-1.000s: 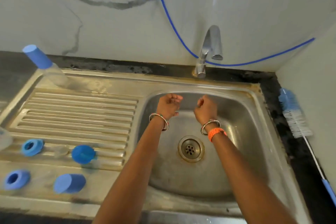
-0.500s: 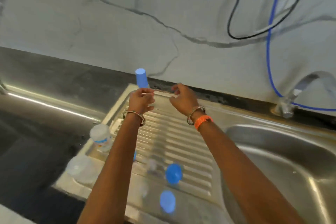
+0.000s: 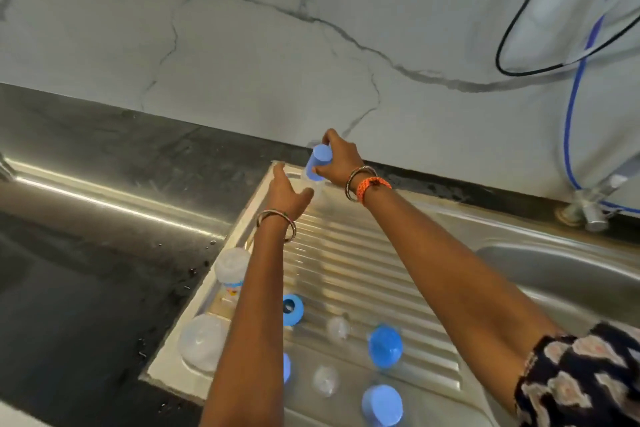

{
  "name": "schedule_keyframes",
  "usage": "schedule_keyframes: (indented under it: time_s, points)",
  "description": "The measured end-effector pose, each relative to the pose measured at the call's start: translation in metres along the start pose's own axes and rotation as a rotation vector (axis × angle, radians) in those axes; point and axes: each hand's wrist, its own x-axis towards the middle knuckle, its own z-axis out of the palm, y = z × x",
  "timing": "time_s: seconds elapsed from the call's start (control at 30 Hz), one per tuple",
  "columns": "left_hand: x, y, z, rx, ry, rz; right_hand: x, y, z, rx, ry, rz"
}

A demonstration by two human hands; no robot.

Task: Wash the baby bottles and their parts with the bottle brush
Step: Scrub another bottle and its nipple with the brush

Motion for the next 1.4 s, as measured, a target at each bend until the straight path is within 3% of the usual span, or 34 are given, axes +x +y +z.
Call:
schedule_keyframes:
  time_s: [0.13, 0.3, 0.4, 0.57, 0.73, 0.83, 0.97, 1.23, 1.33, 1.4]
  points:
    - [-0.034, 0.02, 0.03, 0.153, 0.045, 0.3, -0.065, 0.011, -0.037, 0.219, 0.215, 0.031]
    - [-0.125, 0.085, 0.084, 0.093, 0.036, 0.463, -0.177, 0.044, -0.122, 0.506, 0.464, 0.079]
    - [-0.181, 0.105, 0.142, -0.016, -0.049, 0.499, -0.241, 0.081, -0.167, 0.559, 0.474, 0.136]
    - [-0.233, 0.129, 0.216, -0.27, -0.452, 0.324, -0.32, 0.141, -0.222, 0.75, 0.41, 0.206]
    - [-0.264, 0.142, 0.253, -0.519, -0.906, 0.056, -0.368, 0.183, -0.251, 1.149, 0.213, -0.023]
    - [-0.269, 0.14, 0.27, -0.577, -1.071, -0.001, -0.378, 0.203, -0.251, 1.278, 0.169, -0.078]
    - [-0.284, 0.129, 0.292, -0.772, -1.249, -0.122, -0.385, 0.217, -0.24, 1.671, 0.139, -0.039]
    - [-0.275, 0.11, 0.308, -0.759, -0.92, -0.197, -0.387, 0.245, -0.234, 1.338, 0.304, 0.255]
    - [-0.268, 0.101, 0.315, -0.726, -0.828, -0.245, -0.385, 0.267, -0.235, 0.922, 0.379, 0.395]
    - [-0.264, 0.093, 0.317, -0.681, -0.797, -0.255, -0.383, 0.294, -0.23, 0.39, 0.255, 0.466]
